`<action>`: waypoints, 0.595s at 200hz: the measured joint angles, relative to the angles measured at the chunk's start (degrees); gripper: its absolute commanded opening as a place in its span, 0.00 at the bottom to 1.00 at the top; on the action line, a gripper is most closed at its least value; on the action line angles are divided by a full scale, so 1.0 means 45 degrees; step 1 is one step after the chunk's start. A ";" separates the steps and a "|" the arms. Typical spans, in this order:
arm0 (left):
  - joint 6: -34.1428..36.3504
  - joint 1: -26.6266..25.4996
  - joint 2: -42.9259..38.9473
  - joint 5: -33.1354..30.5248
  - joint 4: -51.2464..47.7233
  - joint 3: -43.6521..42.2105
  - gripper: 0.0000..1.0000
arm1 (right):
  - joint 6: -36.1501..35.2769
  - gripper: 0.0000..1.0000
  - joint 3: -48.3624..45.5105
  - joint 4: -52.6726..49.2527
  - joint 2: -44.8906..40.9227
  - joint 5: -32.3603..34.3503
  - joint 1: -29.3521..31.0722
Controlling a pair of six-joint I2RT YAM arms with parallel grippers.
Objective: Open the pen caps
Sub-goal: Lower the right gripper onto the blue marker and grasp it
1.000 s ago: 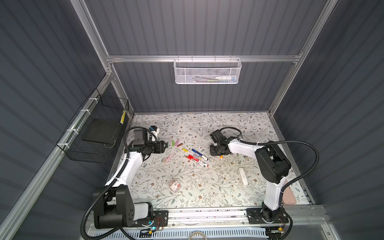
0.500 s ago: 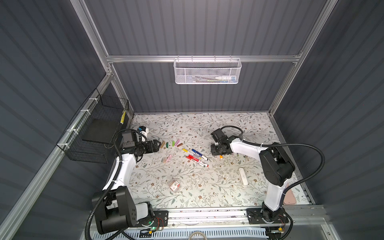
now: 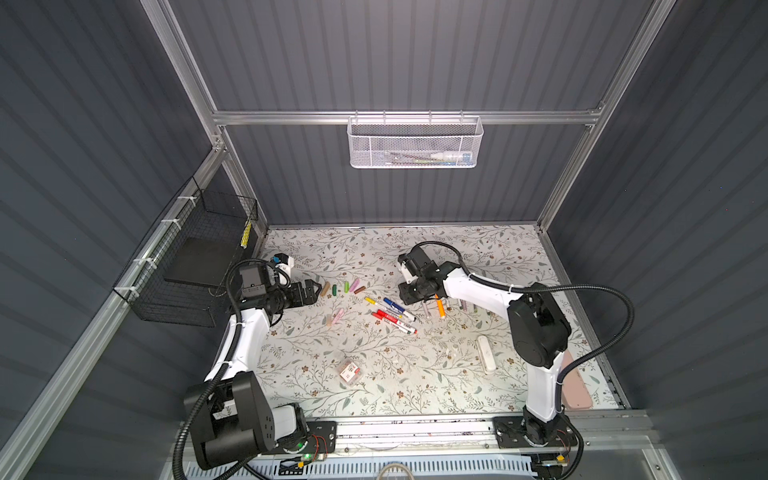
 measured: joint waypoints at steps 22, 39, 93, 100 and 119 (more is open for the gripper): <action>0.0000 0.0034 0.0000 0.0029 0.0000 0.0000 1.00 | -0.0160 0.35 0.0369 -0.0340 0.0602 -0.0291 0.0160; 0.0000 0.0063 -0.0005 0.0058 0.0049 -0.0024 1.00 | -0.0257 0.35 0.0413 -0.0452 0.0801 -0.0457 0.0194; -0.0005 0.0087 -0.0024 0.0131 0.0053 -0.0049 1.00 | -0.0418 0.34 0.0777 -0.0869 0.1467 -0.0563 0.0199; -0.0005 0.0092 -0.0024 0.0141 0.0049 -0.0049 1.00 | -0.0418 0.34 0.0777 -0.0908 0.1525 -0.0578 0.0199; -0.0005 0.0146 -0.0029 0.0160 0.0049 -0.0049 1.00 | -0.0413 0.34 0.0777 -0.0947 0.1666 -0.0578 0.0199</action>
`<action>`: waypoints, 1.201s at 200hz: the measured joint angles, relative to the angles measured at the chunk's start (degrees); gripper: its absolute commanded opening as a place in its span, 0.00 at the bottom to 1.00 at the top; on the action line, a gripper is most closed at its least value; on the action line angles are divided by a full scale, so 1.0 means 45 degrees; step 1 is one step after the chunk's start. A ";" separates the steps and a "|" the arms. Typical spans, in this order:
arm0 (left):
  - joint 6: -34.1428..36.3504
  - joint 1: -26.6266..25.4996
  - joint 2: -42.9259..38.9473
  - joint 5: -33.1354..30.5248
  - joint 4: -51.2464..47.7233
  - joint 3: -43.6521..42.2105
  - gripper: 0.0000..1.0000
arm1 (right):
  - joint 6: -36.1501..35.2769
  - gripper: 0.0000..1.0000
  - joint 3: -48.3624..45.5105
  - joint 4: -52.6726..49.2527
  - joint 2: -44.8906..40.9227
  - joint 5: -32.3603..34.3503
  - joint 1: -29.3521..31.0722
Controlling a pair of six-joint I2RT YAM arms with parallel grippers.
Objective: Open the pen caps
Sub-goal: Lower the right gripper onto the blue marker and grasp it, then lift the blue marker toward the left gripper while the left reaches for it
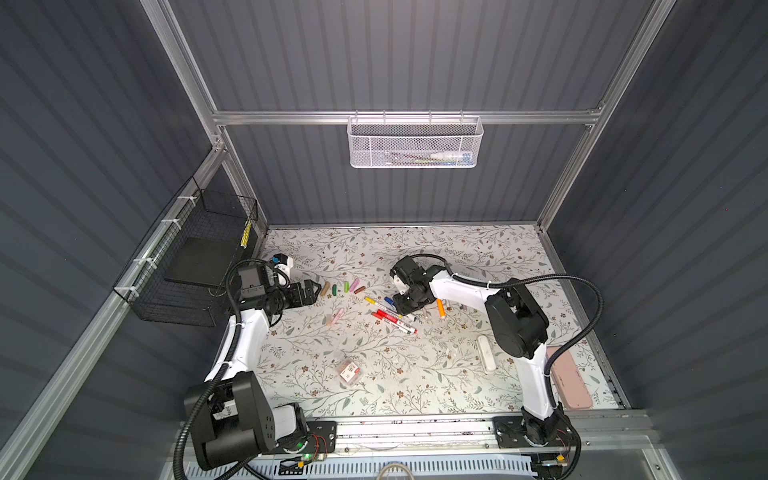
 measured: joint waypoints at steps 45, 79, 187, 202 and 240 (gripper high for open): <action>-0.0005 0.0029 -0.0029 0.0078 0.0000 -0.0010 1.00 | 0.0019 0.27 0.0000 0.0044 0.0078 0.0117 -0.0107; -0.0010 0.0078 -0.0078 0.0165 0.0000 -0.0010 1.00 | -0.0015 0.16 -0.0010 0.0068 0.0078 0.0160 -0.0189; -0.4046 -0.0685 0.1253 0.3793 0.1817 0.2769 0.99 | -0.0199 0.11 -0.1005 0.0194 -0.4070 0.0389 -0.0194; -0.4794 -0.1355 0.1559 0.4138 0.3050 0.2783 0.97 | 0.0272 0.10 -0.1889 0.1180 -0.5192 0.0044 -0.0194; -0.7567 -0.3016 0.2565 0.5508 0.7970 0.1875 0.92 | 0.1880 0.07 -0.4575 0.4027 -0.6839 -0.1005 -0.0194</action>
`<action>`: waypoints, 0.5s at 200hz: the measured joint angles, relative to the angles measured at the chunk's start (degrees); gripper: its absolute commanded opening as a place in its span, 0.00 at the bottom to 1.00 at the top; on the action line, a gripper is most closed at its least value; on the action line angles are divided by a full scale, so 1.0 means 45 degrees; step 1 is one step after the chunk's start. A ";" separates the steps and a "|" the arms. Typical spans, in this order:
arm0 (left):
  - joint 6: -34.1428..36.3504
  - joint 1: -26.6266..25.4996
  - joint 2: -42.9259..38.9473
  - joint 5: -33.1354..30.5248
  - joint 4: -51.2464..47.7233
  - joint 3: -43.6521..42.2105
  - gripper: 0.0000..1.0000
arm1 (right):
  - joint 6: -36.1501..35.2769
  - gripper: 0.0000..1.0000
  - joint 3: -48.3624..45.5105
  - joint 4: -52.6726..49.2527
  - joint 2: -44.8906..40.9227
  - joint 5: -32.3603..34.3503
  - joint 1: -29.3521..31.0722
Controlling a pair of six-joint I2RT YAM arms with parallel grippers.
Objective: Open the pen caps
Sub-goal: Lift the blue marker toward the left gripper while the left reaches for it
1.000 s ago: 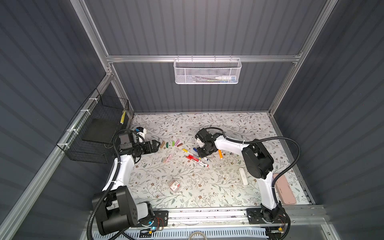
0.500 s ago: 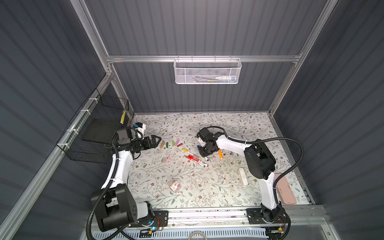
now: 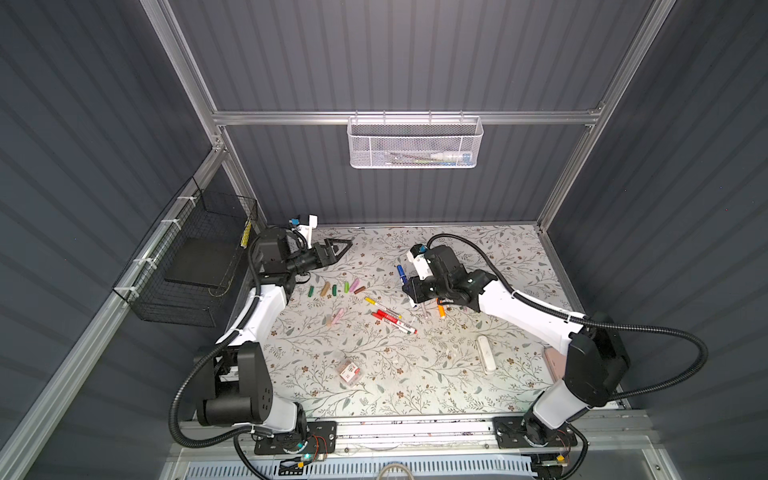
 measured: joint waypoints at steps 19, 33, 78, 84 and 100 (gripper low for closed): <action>-0.0772 -0.0855 0.0194 0.0534 0.1583 -0.0894 0.88 | 0.1073 0.06 -0.1443 0.1865 -0.0500 -0.0602 0.0000; -0.0767 -0.1375 0.0384 0.0758 0.1753 -0.0971 0.86 | 0.1889 0.06 -0.2288 0.3206 -0.0743 -0.1025 0.0005; -0.0437 -0.2283 0.0583 0.1030 0.1889 -0.0967 0.84 | 0.3730 0.06 -0.3123 0.6611 -0.0724 -0.2084 0.0228; -0.0452 -0.2341 0.0665 0.1059 0.1967 -0.0967 0.84 | 0.3837 0.06 -0.3109 0.6868 -0.0690 -0.2186 0.0287; -0.0743 -0.2424 0.1005 0.1103 0.2370 -0.0967 0.81 | 0.4027 0.06 -0.2943 0.7329 -0.0491 -0.2419 0.0461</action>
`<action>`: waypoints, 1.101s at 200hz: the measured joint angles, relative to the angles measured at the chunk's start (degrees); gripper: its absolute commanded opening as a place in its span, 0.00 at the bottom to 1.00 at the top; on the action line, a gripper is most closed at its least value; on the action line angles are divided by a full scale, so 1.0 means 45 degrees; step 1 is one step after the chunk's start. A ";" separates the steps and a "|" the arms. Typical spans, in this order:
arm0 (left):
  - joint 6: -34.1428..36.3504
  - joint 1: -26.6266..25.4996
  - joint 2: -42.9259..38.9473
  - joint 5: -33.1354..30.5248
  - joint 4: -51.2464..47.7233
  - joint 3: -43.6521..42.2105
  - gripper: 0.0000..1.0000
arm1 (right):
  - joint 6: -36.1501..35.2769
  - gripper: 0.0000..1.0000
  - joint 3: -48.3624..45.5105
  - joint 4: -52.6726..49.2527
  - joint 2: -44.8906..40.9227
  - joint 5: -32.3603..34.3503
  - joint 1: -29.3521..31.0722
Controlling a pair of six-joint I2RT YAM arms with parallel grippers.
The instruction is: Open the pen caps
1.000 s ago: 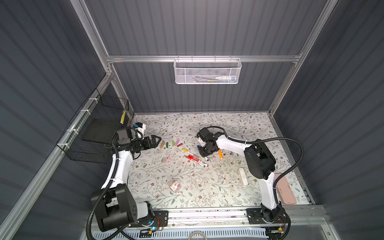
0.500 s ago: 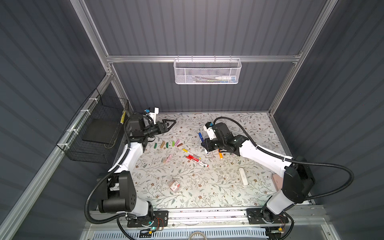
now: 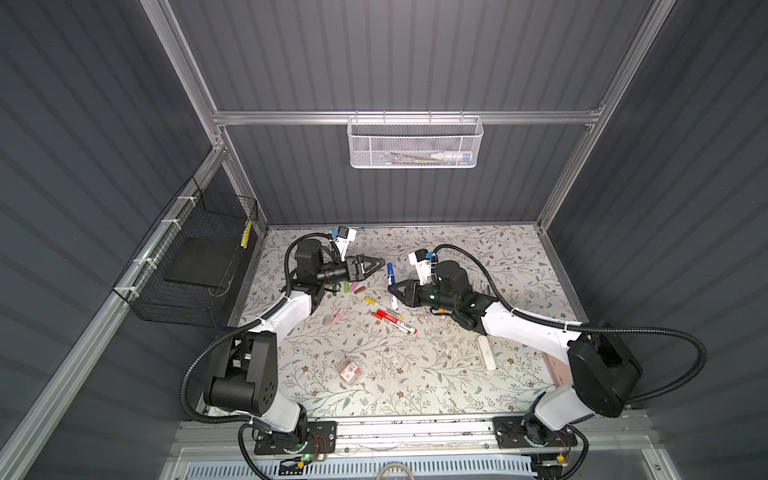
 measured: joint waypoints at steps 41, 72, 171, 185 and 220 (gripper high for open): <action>-0.0627 -0.0117 0.0597 -0.0010 0.0374 0.0000 0.63 | 0.0180 0.07 0.0243 0.0325 0.0437 -0.0335 0.0209; -0.0641 -0.0238 0.0583 0.0000 0.0525 0.0005 0.44 | 0.0219 0.07 0.0510 0.0311 0.0665 -0.0442 0.0209; -0.0845 -0.0573 0.0418 0.0199 0.0223 0.0049 0.09 | -0.0102 0.10 0.1103 -0.0248 0.1112 -0.0505 0.0204; -0.0845 -0.0573 0.0418 0.0194 0.0189 0.0049 0.08 | -0.0136 0.17 0.1103 -0.0248 0.1137 -0.0510 0.0209; -0.0845 -0.0573 0.0418 0.0165 0.0209 0.0049 0.07 | -0.0121 0.33 0.1151 -0.0267 0.1200 -0.0583 0.0209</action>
